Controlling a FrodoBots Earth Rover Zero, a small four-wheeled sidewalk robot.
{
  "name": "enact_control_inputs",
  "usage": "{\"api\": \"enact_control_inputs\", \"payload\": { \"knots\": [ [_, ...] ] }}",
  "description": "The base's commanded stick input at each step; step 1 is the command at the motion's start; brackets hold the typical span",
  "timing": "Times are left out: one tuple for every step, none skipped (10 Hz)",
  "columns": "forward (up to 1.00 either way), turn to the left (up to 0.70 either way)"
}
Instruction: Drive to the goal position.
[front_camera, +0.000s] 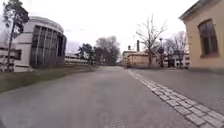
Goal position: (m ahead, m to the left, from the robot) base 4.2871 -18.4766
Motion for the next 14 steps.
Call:
{"api": "enact_control_inputs", "payload": {
  "knots": [
    [1.0, 0.0],
    [1.0, 0.0],
    [1.0, 0.0],
    [1.0, 0.0],
    [1.0, 0.0],
    [1.0, 0.0],
    [1.0, 0.0],
    [1.0, 0.0],
    [1.0, 0.0],
    [1.0, 0.0],
    [1.0, 0.0],
    [1.0, 0.0],
    [1.0, 0.0],
    [1.0, 0.0]
  ]
}}
